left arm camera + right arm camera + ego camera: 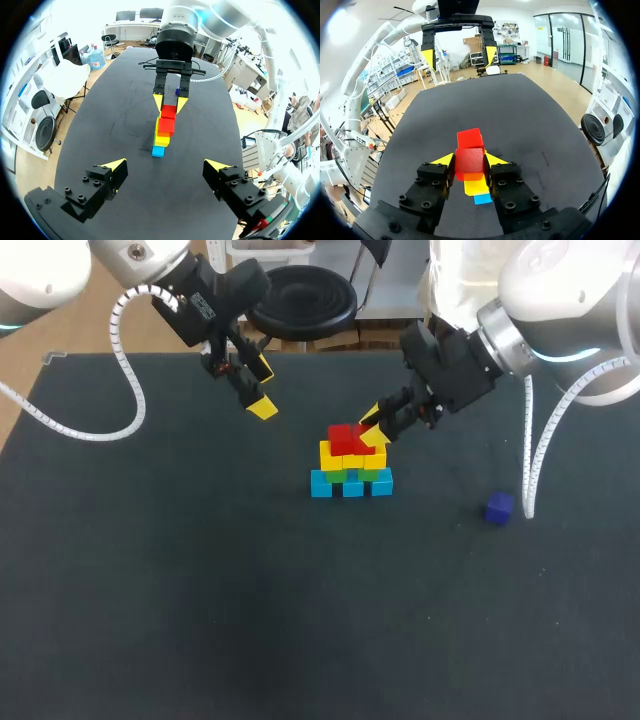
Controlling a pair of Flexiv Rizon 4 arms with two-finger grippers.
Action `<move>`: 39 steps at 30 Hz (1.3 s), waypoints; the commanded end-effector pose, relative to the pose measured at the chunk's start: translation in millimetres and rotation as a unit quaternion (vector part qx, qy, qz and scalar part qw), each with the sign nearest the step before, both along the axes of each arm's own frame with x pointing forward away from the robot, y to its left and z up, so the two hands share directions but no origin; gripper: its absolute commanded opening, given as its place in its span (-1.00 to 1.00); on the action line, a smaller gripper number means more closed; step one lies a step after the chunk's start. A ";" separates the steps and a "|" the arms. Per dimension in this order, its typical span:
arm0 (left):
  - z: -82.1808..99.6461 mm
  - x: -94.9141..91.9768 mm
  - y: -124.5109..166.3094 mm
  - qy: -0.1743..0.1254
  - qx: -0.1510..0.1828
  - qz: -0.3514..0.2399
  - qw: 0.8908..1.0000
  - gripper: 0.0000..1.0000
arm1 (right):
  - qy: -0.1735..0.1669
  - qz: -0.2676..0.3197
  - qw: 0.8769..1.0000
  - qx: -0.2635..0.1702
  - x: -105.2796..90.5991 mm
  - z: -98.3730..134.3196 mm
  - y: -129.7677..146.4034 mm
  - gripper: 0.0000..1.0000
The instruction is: Place the blue cubes, place green cubes on the blue cubes, place the yellow cubes on the green cubes, then place the red cubes on the yellow cubes, and place purple cube on the red cubes.
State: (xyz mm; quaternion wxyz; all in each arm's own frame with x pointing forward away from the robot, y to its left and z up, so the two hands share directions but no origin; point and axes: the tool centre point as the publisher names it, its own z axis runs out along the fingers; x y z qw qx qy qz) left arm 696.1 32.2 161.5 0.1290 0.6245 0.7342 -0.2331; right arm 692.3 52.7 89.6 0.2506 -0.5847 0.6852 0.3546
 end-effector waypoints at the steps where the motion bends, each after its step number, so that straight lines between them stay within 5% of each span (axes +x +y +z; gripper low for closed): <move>1: -0.6 -0.7 0.9 -0.001 -0.001 0.000 1.000 1.00 | 0.000 -0.002 1.000 0.000 -0.3 0.2 0.4 -0.36; 15: -0.6 -0.7 0.9 -0.001 -0.001 0.000 1.000 1.00 | 0.000 -0.010 1.000 0.007 0.2 2.8 -2.9 0.00; 20: -0.6 -0.7 0.9 -0.001 -0.001 0.000 1.000 1.00 | -0.002 -0.017 1.000 0.007 -1.4 4.1 -8.6 0.40; 23: -0.6 -0.7 0.9 -0.001 -0.001 0.000 1.000 1.00 | -0.012 -0.023 1.000 0.011 -4.3 6.3 -13.9 -0.01; 28: -0.6 -0.7 0.9 -0.001 -0.001 0.000 1.000 1.00 | -0.030 -0.041 0.998 0.021 -10.7 13.6 -26.1 -0.09; 31: -0.6 -0.7 0.9 -0.001 -0.001 0.000 1.000 1.00 | -0.032 -0.045 0.998 0.021 -12.9 14.2 -29.3 -0.44; 34: -0.6 -0.7 0.9 -0.001 -0.001 0.000 1.000 1.00 | -0.029 -0.046 0.998 0.020 -13.7 10.9 -31.0 -1.00; 39: -0.6 -0.7 0.9 -0.001 -0.001 0.000 1.000 1.00 | -0.021 -0.042 0.999 0.022 -11.8 4.6 -29.8 -1.00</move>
